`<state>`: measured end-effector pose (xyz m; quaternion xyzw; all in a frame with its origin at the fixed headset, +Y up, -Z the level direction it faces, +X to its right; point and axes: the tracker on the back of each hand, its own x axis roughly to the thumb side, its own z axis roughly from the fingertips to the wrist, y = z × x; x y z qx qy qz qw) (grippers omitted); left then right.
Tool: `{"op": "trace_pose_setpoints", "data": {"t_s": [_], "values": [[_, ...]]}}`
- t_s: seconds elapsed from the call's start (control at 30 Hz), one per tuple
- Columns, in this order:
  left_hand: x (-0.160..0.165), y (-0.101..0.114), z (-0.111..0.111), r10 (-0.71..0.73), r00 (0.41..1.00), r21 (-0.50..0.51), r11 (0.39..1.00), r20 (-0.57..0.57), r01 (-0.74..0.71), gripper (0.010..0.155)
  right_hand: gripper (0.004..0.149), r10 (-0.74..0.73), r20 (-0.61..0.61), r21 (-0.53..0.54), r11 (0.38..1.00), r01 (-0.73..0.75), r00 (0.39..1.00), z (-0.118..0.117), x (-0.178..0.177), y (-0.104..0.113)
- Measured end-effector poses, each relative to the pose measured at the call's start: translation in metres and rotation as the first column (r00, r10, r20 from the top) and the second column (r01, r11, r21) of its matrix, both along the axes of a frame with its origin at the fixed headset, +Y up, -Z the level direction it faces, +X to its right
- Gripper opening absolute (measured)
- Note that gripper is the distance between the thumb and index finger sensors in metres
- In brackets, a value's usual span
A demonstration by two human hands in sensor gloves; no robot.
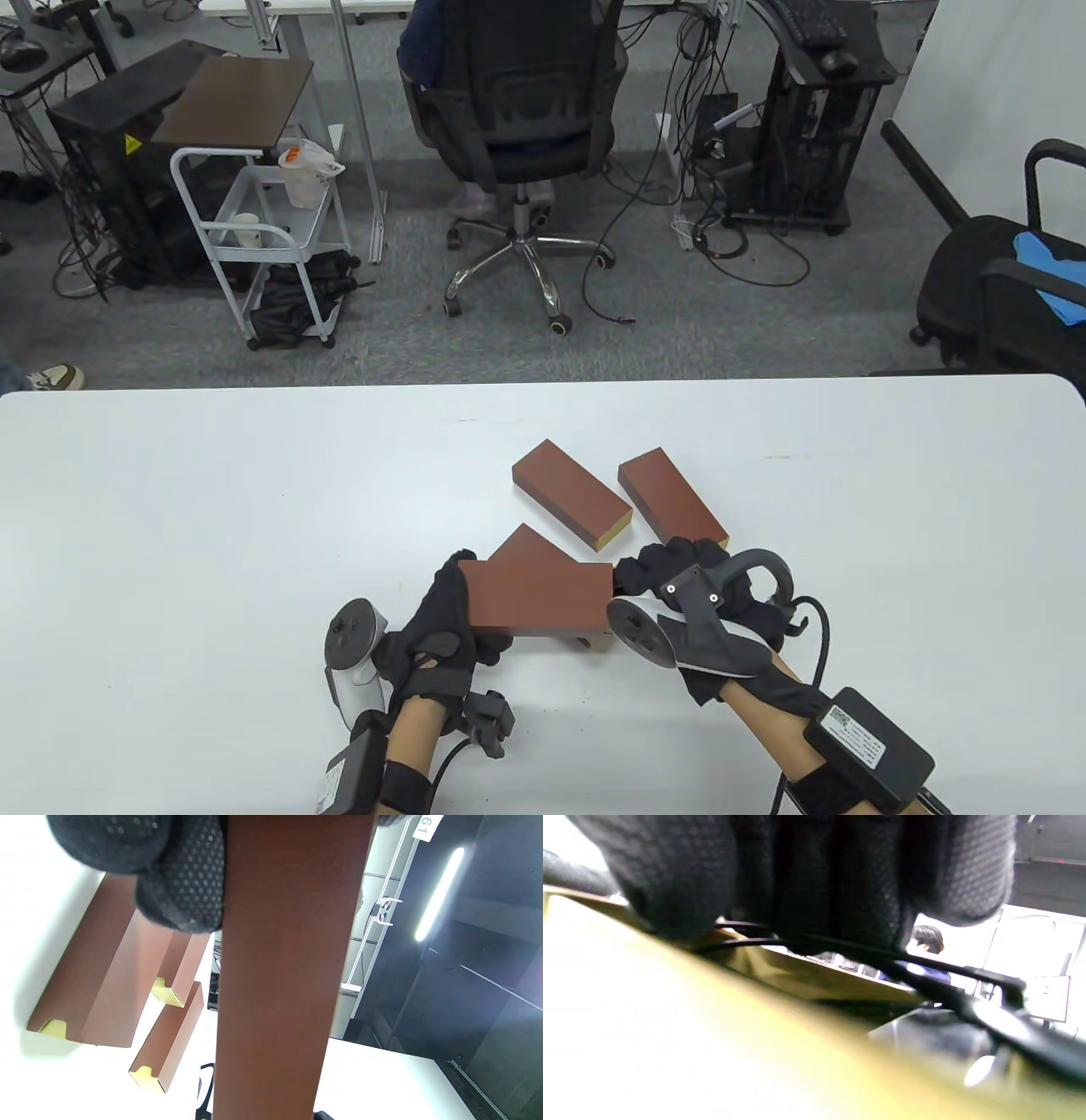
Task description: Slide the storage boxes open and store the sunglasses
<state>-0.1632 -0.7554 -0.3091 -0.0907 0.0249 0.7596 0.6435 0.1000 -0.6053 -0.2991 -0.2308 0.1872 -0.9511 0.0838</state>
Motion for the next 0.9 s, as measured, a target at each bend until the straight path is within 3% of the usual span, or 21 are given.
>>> {"op": "trace_pose_setpoints", "data": {"t_s": [0.1,0.2,0.37,0.47,0.57,0.6,0.67,0.9], "values": [[-0.001,0.0,0.0,-0.002,1.0,0.0,1.0,-0.001,0.002,0.076,0.046,-0.141,0.002,0.018,0.99,0.141,0.99,0.0,0.014,0.003],[-0.002,-0.001,0.0,-0.002,1.0,-0.001,1.0,-0.011,0.002,0.075,0.052,-0.347,0.064,-0.004,0.937,0.348,0.936,-0.006,0.036,0.005],[-0.004,-0.001,0.0,-0.013,1.0,-0.004,1.0,-0.026,0.013,0.075,0.072,-0.571,0.223,-0.046,0.803,0.594,0.79,-0.019,0.074,-0.015],[-0.003,-0.003,-0.001,0.007,1.0,0.01,1.0,-0.003,-0.007,0.075,0.085,-0.658,0.382,-0.178,0.637,0.75,0.649,-0.025,0.095,-0.047],[-0.002,-0.003,-0.001,0.024,1.0,0.01,1.0,0.006,-0.024,0.075,0.087,-0.757,0.424,-0.216,0.449,0.867,0.498,-0.026,0.104,-0.066],[-0.001,-0.003,-0.001,0.025,1.0,0.011,1.0,0.009,-0.025,0.075,0.087,-0.773,0.462,-0.26,0.351,0.9,0.435,-0.026,0.105,-0.073],[0.0,-0.004,0.0,0.005,1.0,0.015,1.0,0.002,-0.005,0.075,0.086,-0.806,0.482,-0.294,0.22,0.93,0.343,-0.026,0.108,-0.082],[0.001,-0.005,0.0,0.029,1.0,0.007,1.0,0.002,-0.029,0.075,0.065,-0.878,0.468,-0.299,-0.052,0.953,0.099,-0.028,0.117,-0.1]]}}
